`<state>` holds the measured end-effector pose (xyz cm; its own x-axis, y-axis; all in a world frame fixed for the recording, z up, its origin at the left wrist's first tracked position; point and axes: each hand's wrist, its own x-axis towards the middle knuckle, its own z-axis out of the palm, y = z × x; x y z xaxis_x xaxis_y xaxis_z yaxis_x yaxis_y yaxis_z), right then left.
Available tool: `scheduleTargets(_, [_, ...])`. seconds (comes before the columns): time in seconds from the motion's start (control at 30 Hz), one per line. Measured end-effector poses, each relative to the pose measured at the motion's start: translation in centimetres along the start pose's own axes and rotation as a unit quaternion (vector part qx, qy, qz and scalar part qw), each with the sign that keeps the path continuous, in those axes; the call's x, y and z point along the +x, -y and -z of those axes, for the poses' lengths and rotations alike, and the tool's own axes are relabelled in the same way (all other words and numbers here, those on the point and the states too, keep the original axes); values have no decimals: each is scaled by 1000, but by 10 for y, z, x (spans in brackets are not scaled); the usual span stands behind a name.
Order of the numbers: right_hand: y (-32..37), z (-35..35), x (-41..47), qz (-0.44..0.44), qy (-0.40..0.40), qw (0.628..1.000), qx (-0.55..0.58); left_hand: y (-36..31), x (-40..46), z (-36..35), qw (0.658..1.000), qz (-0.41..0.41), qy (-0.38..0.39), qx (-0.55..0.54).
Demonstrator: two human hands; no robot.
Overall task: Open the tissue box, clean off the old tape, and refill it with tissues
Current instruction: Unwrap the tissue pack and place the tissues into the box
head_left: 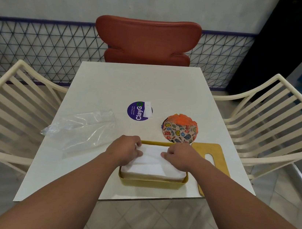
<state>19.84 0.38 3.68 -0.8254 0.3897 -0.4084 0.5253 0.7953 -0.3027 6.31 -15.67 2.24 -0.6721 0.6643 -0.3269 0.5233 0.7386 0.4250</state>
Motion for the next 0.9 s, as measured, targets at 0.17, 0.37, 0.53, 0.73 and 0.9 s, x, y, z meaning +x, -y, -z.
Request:
scheduleTargets(0.17, [0,-3,2,-24,-6,1000,-17,-2,1,1,1000,-12,-15,8])
scheduleTargets(0.37, [3,-10,-1,-29,-50,998,-10,-8,-2,4,988,-99,-85,81])
scheduleTargets(0.53, [2,-15,-1,-31,-61,997,-26,-8,-2,-2,970,-184,2,160])
scheduleTargets(0.73, [2,-18,-4,-43,-99,994,-30,-12,-2,2,954,-223,-18,200])
scheduleTargets(0.9, [-1,-10,-10,-47,-224,972,53,-23,1,11,946,-247,-12,209])
